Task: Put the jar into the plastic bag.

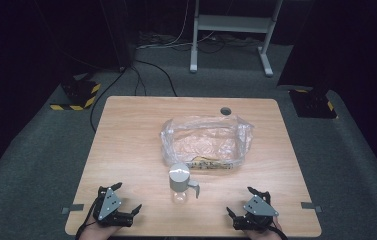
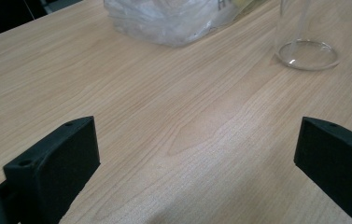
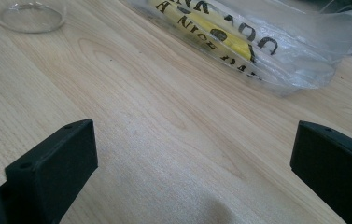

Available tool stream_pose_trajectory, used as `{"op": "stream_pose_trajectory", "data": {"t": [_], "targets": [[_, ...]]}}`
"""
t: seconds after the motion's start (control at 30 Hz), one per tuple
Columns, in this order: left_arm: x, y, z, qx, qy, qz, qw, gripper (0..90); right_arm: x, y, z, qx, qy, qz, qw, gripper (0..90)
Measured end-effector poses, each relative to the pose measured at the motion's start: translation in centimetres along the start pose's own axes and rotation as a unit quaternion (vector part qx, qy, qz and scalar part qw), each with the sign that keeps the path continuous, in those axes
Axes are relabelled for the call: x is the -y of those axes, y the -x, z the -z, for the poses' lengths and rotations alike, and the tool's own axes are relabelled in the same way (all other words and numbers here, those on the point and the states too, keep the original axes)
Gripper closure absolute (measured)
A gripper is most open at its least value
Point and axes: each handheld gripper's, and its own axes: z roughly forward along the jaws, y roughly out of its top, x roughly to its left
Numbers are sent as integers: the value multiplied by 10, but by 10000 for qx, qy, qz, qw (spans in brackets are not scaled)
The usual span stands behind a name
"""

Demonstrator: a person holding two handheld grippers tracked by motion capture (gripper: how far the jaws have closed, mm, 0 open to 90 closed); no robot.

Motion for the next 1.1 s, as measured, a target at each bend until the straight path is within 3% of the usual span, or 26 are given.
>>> {"op": "stream_pose_trajectory", "data": {"t": [0.13, 0.5, 0.83, 1.1], "targets": [[0, -2, -1, -12, -38, 101, 9999, 4, 0, -1, 0, 4, 26, 26, 10000, 2], [-1, 3, -2, 60, -120, -162, 9998, 7, 1, 1, 1, -14, 68, -55, 10000, 2], [-2, 1, -2, 130, -156, -15, 9998, 6, 1, 2, 1, -21, 74, -72, 9999, 2], [-2, 1, -3, 143, -217, -41, 9997, 6, 1, 2, 2, -29, 110, -85, 9999, 2]]}}
